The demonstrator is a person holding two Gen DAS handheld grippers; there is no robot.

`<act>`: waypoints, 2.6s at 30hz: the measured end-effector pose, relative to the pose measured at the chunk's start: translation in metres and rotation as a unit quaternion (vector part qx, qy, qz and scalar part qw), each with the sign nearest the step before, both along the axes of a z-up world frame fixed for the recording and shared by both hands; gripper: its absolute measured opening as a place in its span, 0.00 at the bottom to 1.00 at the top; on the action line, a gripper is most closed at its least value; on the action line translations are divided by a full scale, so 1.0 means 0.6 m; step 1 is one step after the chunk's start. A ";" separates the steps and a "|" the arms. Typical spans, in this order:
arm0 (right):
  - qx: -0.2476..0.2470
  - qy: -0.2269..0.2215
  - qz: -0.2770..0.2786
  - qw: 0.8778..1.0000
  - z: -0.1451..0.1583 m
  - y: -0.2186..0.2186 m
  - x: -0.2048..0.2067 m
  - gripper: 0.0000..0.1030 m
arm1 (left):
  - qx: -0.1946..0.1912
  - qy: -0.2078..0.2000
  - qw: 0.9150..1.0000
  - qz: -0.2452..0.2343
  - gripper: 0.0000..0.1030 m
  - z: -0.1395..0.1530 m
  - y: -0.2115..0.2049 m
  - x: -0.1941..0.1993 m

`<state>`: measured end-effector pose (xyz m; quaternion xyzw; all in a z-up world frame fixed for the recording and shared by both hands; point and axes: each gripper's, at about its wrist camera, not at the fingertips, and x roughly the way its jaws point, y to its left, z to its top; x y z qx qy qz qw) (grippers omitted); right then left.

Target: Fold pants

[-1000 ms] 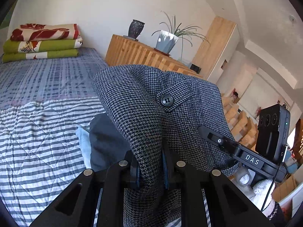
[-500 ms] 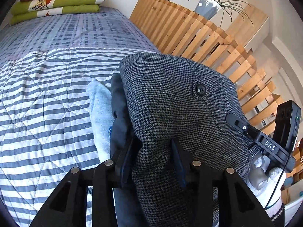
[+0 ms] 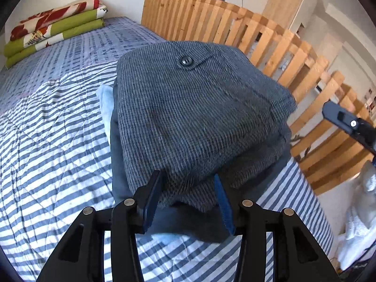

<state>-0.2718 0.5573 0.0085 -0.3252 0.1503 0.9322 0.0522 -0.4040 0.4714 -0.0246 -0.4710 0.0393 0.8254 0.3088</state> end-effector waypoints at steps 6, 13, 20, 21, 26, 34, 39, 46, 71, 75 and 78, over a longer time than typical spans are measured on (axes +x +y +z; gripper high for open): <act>-0.004 -0.038 0.008 0.999 0.007 -0.065 0.136 0.39 | -0.012 0.021 1.000 -0.002 0.47 0.037 -0.057 0.150; -0.002 -0.032 0.032 0.999 0.038 -0.189 0.300 0.39 | -0.010 0.092 0.996 0.019 0.48 0.152 -0.170 0.351; 0.048 -0.003 0.061 0.997 0.089 -0.333 0.424 0.40 | 0.006 0.159 0.987 0.037 0.50 0.276 -0.296 0.543; 0.049 0.002 0.061 0.997 0.097 -0.348 0.438 0.40 | 0.011 0.169 0.985 0.039 0.52 0.289 -0.314 0.568; 0.068 0.038 0.061 0.995 0.133 -0.417 0.521 0.43 | 0.013 0.208 0.977 0.049 0.56 0.340 -0.383 0.684; 0.059 0.057 0.052 0.995 0.146 -0.476 0.593 0.47 | 0.027 0.228 0.972 0.052 0.58 0.352 -0.451 0.790; 0.057 0.053 0.042 0.996 0.131 -0.496 0.576 0.49 | 0.049 0.227 0.971 0.056 0.67 0.327 -0.474 0.771; 0.069 0.036 0.018 0.997 0.081 -0.496 0.489 0.50 | 0.016 0.209 0.975 0.069 0.68 0.250 -0.472 0.656; 0.095 -0.011 0.026 0.995 -0.026 -0.518 0.415 0.53 | -0.034 0.126 0.982 0.140 0.69 0.087 -0.499 0.523; 0.092 -0.014 0.031 0.995 -0.026 -0.523 0.411 0.53 | -0.034 0.133 0.980 0.147 0.70 0.087 -0.503 0.522; 0.092 -0.012 0.034 0.995 -0.024 -0.528 0.410 0.54 | -0.030 0.133 0.979 0.153 0.72 0.090 -0.508 0.521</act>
